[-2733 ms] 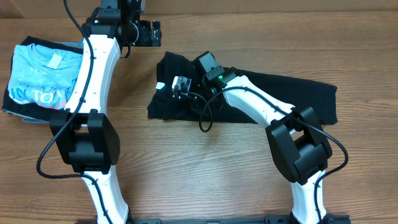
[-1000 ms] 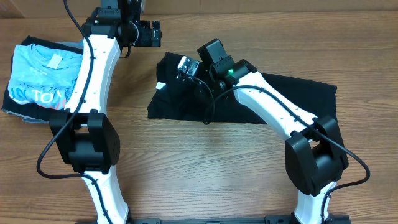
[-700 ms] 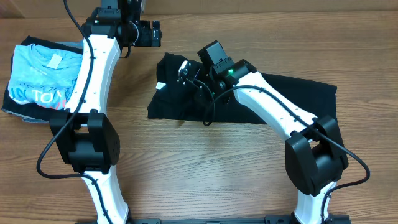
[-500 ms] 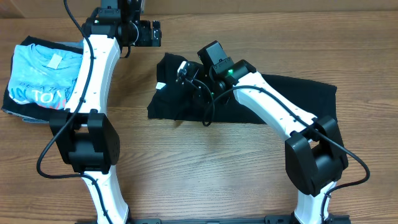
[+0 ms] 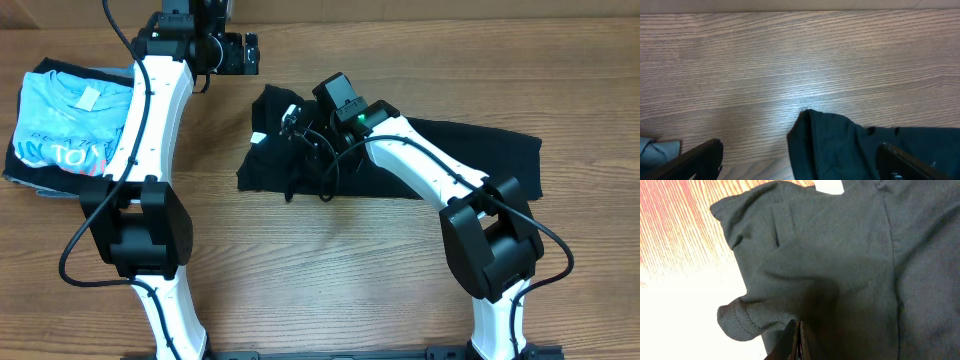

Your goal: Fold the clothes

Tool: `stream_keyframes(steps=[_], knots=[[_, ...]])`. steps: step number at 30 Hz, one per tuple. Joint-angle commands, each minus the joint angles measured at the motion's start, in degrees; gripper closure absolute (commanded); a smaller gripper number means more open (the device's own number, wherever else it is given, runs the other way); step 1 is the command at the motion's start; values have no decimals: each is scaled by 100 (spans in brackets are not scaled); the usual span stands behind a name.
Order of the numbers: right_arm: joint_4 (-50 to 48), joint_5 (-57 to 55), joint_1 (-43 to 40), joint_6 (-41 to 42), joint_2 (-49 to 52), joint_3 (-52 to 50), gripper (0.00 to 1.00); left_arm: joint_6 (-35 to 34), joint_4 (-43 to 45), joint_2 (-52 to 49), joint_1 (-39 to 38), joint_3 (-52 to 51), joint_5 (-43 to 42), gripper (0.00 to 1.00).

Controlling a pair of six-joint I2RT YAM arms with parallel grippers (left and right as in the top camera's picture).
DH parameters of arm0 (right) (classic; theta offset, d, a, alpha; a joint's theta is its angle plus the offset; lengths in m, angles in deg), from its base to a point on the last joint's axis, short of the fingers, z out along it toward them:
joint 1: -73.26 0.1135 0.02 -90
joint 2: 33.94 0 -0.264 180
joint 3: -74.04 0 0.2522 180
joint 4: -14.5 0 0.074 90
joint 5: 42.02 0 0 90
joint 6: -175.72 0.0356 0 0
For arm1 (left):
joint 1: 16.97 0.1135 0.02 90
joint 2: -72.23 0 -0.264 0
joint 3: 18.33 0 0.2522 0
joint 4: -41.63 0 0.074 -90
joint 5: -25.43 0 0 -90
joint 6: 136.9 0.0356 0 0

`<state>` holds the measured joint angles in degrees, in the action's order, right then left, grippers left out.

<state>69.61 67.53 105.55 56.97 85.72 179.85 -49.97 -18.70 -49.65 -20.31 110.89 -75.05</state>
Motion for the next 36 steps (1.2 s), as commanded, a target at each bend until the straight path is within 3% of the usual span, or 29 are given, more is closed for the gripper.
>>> stream_keyframes(steps=[1,34,35,36], knots=[[-50,114,26,52,17,-17,96,-101,7,55,-11,57,-48,0],[345,542,26,50,17,-17,96,-101,7,55,-7,57,-48,0],[356,542,26,50,17,-17,96,-59,31,55,-7,57,-15,0],[363,540,26,52,17,-17,96,-26,597,48,-7,57,201,0]])
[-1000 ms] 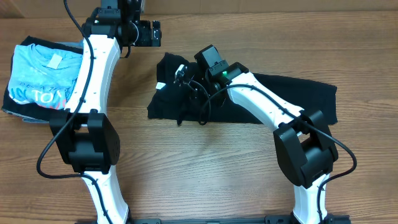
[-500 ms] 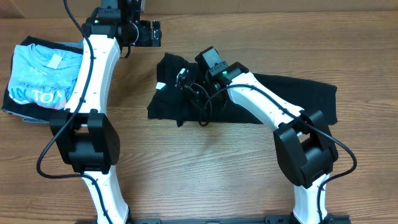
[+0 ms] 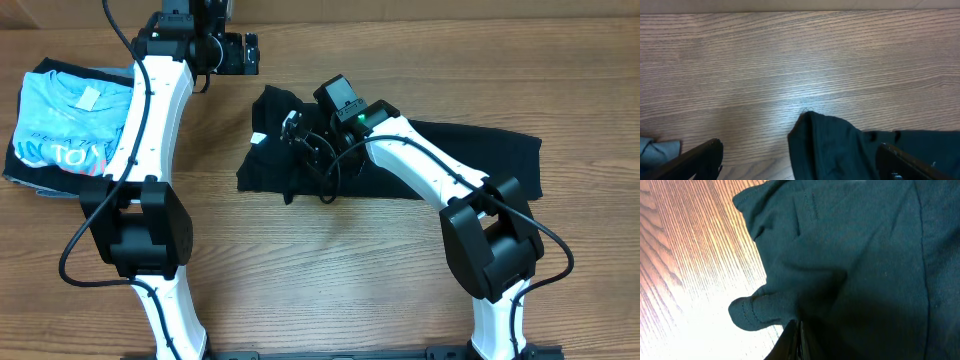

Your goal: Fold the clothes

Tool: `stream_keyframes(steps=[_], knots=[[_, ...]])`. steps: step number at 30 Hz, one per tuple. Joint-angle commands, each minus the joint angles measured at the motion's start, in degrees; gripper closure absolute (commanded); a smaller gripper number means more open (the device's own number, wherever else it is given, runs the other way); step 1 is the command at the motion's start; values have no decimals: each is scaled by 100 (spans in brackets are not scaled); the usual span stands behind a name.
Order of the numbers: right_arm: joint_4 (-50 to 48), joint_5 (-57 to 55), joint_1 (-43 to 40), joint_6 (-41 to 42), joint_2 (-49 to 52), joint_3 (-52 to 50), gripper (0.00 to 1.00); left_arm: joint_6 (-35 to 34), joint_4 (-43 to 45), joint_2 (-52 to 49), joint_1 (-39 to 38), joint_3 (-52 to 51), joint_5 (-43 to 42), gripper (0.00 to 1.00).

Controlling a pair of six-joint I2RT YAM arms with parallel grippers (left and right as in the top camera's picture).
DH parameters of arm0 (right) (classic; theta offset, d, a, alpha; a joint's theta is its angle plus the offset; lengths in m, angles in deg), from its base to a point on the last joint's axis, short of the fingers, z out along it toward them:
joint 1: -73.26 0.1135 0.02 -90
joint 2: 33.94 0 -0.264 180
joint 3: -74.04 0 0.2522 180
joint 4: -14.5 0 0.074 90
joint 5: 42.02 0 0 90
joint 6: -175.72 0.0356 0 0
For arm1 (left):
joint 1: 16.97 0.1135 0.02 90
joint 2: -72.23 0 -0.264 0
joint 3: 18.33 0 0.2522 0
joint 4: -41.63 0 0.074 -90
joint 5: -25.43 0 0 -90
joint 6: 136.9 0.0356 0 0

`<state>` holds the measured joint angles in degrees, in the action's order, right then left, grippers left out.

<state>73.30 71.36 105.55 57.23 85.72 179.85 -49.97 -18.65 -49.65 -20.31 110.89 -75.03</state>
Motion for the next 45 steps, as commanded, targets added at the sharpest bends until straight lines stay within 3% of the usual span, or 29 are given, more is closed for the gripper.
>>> stream_keyframes(steps=[1,7,10,12,13,16,19,21,24,32,36,37,39,45], knots=[[-9,157,26,26,17,-17,96,-109,662,50,-7,57,131,0],[-7,151,26,24,17,-17,96,-166,-931,33,-7,46,-592,0],[-31,-164,24,24,17,-17,96,221,-1788,11,-116,-225,-756,2],[-42,-208,20,24,17,-17,96,439,-2024,11,-179,-457,-664,36],[-33,-208,20,26,17,-17,96,363,-2087,9,-199,-597,-654,44],[11,-208,20,35,17,-17,96,85,-2166,9,-273,-1296,-649,46],[-11,-205,20,181,17,-17,96,26,-1934,9,-374,-2135,-754,55],[-15,-205,20,179,17,-17,96,31,-1731,9,-492,-2610,-758,67],[-13,-205,20,225,17,-17,96,249,-1637,9,-680,-2848,-756,74],[-15,-205,20,461,17,-17,96,949,-1534,479,-1491,-2848,-509,65],[-15,-205,20,479,17,-17,96,702,-1453,1012,-1552,-2848,-98,57],[-15,-205,20,479,17,-17,96,688,-1456,1082,-1510,-2848,-98,48],[-26,-203,20,487,17,-17,96,601,-1451,1099,-1405,-2848,-87,39],[-409,-275,-319,1687,17,-15,96,-87,-1040,1062,-944,-2848,299,34]])
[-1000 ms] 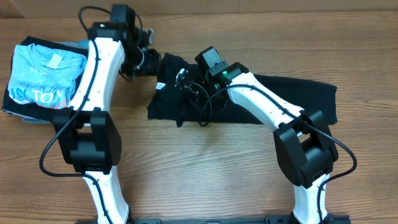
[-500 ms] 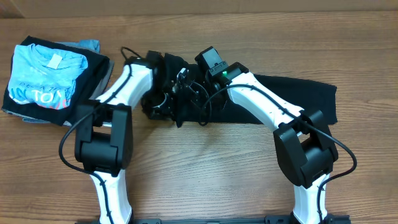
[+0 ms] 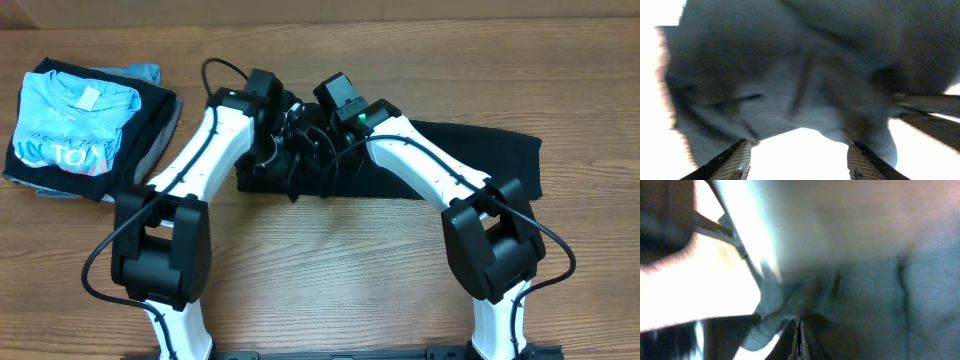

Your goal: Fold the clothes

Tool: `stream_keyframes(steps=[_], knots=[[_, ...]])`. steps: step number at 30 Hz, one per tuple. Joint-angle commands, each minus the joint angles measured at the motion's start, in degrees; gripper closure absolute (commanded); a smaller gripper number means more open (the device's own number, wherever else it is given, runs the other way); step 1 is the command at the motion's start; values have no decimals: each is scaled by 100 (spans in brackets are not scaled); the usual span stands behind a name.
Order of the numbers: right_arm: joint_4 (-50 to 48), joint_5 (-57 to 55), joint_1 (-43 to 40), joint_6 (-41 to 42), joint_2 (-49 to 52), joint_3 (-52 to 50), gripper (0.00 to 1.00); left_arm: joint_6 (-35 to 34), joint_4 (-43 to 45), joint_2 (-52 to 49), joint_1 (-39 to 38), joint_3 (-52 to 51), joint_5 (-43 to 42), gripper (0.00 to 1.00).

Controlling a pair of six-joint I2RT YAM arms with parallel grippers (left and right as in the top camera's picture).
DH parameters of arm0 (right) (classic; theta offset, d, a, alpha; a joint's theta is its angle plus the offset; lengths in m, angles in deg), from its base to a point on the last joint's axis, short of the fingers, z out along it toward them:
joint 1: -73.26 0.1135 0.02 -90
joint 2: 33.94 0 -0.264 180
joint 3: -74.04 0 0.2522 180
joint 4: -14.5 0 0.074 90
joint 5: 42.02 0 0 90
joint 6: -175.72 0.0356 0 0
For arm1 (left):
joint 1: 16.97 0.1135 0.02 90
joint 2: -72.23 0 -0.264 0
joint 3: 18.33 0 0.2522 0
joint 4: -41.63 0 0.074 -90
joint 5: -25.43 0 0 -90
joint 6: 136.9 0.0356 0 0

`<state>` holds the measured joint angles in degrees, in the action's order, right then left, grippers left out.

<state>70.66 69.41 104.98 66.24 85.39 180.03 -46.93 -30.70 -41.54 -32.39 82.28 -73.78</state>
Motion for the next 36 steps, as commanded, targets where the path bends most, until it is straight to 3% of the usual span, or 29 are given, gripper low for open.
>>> stream_keyframes(steps=[1,3,5,6,11,13,16,19,28,30,34,35,36], knots=[[-164,-76,-389,1001,48,-33,96,-387,232,251,330,13,175,33],[-155,90,-625,1226,48,-33,64,-367,339,251,433,13,173,27],[-155,291,-758,1228,48,-33,58,-168,352,251,444,13,111,26],[-162,387,-837,1228,48,-33,48,17,352,251,437,13,28,25],[-157,496,-990,1228,48,-33,35,422,334,251,197,13,-201,30],[-151,179,-1062,1458,48,-33,32,741,157,251,44,13,-686,34],[-44,7,-1370,1810,48,-33,32,1211,-2,251,-291,-61,-433,41],[332,4,-1943,1825,48,-33,32,1530,44,251,-538,-229,-133,42],[750,9,-3040,1821,48,-33,32,1419,669,251,-590,-955,85,41],[761,7,-3104,1823,48,-33,34,1416,763,251,-588,-953,168,48],[855,4,-3117,1818,48,-33,43,1370,826,251,-588,-890,638,89],[885,4,-3117,1797,48,-33,53,1373,822,254,-588,-857,680,96],[938,0,-3119,1777,48,-31,75,1373,787,254,-588,-782,691,96]])
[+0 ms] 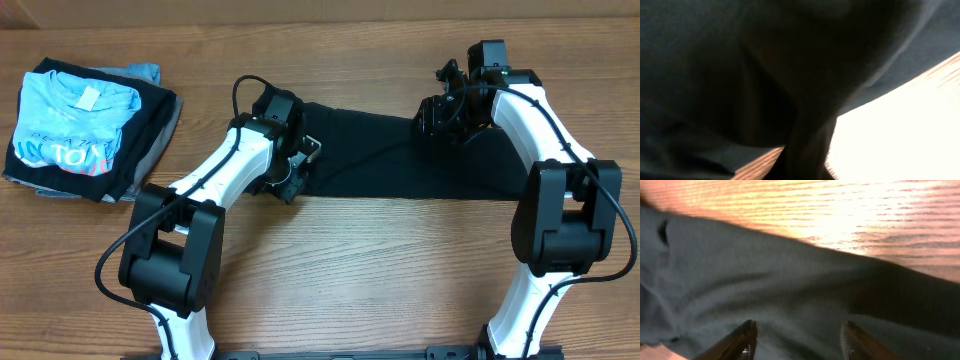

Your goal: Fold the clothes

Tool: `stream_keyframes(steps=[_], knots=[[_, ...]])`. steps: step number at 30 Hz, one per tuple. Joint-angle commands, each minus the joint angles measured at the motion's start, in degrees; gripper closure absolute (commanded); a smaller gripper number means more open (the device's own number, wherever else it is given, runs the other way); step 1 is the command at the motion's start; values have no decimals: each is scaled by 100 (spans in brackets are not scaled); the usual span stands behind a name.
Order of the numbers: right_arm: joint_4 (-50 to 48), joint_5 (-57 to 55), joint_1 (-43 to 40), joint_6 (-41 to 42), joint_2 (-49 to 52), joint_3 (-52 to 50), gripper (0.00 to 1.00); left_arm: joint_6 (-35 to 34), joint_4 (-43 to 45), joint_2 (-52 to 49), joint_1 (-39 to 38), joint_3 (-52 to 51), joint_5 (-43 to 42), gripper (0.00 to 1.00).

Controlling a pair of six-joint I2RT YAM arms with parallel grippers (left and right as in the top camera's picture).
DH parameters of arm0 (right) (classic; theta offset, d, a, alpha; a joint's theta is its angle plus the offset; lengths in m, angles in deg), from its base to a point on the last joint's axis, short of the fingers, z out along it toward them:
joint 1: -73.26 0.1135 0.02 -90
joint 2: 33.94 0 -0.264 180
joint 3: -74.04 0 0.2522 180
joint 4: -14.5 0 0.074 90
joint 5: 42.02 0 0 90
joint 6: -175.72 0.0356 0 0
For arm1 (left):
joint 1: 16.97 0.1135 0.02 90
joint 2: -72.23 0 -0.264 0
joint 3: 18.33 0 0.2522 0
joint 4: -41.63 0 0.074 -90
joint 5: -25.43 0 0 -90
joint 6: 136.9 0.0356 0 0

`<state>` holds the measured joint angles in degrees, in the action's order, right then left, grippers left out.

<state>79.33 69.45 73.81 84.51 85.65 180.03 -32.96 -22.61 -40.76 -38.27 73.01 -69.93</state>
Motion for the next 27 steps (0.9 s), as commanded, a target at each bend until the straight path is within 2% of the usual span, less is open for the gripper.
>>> stream_keyframes(steps=[1,2,6,9,11,14,24,27], knots=[[144,0,-24,-48,11,-17,84,-26,-70,175,0,278,304,96],[293,-2,-61,-50,-4,26,89,-52,-133,177,0,426,306,96],[688,-96,-243,-70,-221,122,88,-85,-352,177,0,1187,332,96],[929,-487,-398,-258,-505,122,86,-59,-280,177,0,1572,717,96],[1139,-581,-474,-640,-654,122,82,103,-127,177,0,1600,894,96],[1241,-647,-483,-678,-697,122,76,455,-15,173,0,1543,876,92],[1480,-634,-481,-678,-697,122,75,708,26,-205,0,1513,850,88],[1602,-208,-382,-680,-697,120,75,708,107,-361,0,1513,852,89]])
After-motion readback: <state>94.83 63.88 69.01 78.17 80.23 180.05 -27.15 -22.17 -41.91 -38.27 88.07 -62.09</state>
